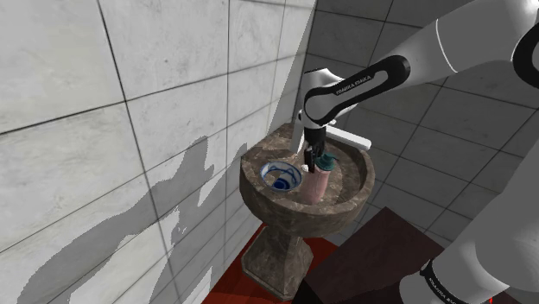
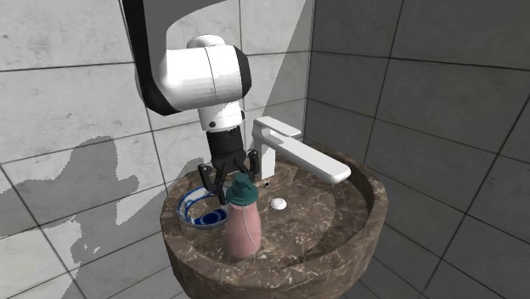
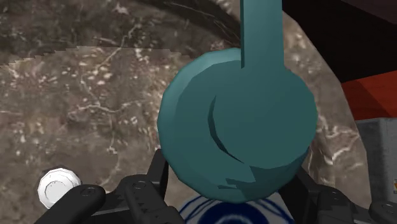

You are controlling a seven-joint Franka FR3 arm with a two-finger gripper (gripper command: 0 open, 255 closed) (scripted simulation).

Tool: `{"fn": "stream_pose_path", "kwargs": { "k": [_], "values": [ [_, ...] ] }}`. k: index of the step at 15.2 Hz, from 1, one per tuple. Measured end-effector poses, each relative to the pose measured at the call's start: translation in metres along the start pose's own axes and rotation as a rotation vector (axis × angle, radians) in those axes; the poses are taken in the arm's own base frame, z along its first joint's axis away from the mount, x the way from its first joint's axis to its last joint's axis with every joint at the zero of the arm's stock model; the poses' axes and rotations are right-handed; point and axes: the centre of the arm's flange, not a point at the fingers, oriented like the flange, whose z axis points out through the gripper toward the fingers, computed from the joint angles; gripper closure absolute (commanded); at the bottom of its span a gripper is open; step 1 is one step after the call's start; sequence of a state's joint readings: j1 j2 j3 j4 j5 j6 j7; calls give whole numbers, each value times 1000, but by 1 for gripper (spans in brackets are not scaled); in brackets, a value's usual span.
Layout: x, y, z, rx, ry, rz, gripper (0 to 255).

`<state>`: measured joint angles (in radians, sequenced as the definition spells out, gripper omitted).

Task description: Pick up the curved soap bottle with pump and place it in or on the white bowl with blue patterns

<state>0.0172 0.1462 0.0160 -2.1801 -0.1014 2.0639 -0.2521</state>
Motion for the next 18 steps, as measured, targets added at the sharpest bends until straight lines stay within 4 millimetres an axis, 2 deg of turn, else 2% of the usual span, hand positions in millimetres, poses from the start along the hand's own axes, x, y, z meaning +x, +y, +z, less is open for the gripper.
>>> {"fn": "stream_pose_path", "kwargs": {
  "k": [18],
  "values": [
    [-27, 1, -91, 0, 0, 0, 255]
  ]
}}
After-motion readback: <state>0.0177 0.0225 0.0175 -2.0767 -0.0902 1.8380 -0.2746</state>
